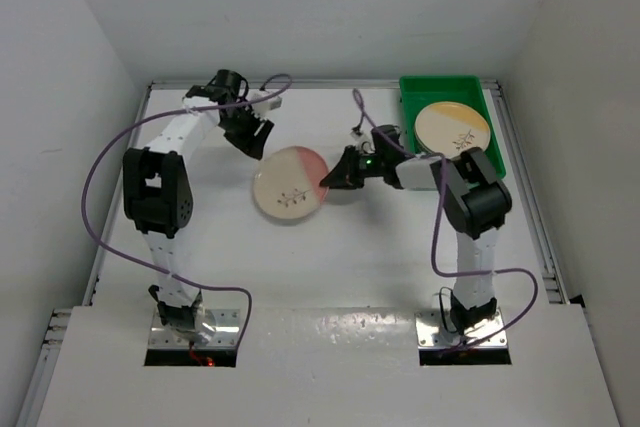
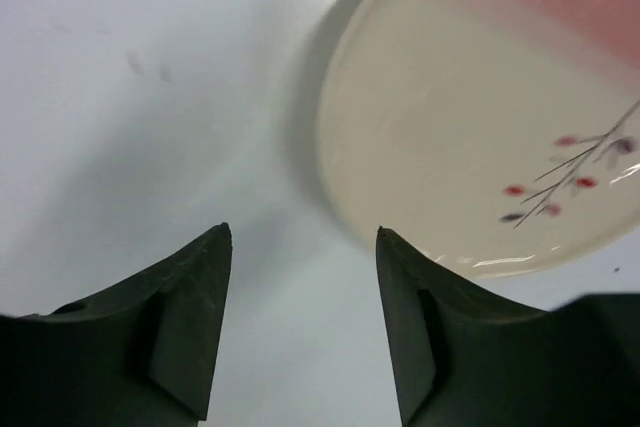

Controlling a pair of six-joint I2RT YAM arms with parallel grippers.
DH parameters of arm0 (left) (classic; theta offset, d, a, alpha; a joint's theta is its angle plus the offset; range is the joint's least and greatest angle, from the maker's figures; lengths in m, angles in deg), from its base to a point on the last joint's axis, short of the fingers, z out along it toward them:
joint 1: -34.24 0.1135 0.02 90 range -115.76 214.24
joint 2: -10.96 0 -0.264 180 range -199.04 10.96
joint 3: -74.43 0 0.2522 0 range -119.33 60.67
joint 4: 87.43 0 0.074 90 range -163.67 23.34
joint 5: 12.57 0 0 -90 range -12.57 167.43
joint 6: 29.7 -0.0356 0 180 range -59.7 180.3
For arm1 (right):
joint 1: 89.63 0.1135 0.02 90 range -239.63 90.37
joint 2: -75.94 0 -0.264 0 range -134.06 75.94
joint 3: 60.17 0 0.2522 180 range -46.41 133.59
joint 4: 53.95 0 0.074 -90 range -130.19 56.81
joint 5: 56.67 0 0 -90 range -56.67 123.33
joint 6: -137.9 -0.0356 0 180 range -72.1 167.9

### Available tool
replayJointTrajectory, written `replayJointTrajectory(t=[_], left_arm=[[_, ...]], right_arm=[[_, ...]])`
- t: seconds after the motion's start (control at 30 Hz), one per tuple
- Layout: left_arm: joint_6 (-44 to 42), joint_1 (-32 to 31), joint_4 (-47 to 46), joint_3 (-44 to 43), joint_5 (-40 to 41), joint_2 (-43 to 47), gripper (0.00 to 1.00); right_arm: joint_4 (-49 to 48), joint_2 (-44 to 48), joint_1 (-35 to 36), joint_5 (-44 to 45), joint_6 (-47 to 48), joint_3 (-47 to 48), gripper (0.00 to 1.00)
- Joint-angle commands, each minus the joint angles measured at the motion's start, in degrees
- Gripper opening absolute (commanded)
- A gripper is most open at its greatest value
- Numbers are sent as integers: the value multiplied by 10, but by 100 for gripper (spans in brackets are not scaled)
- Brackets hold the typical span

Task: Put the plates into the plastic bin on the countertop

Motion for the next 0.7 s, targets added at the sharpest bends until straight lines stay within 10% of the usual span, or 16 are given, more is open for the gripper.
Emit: replayJointTrajectory(t=[0.0, 0.37, 0.67], left_arm=[[27, 28, 26, -79, 17, 14, 63], [50, 65, 26, -116, 66, 14, 71], [50, 65, 26, -103, 61, 20, 71]], right_arm=[[-136, 148, -75, -1, -69, -13, 0], [-99, 360, -385, 140, -126, -189, 0], [-71, 355, -481, 226, -148, -200, 0]])
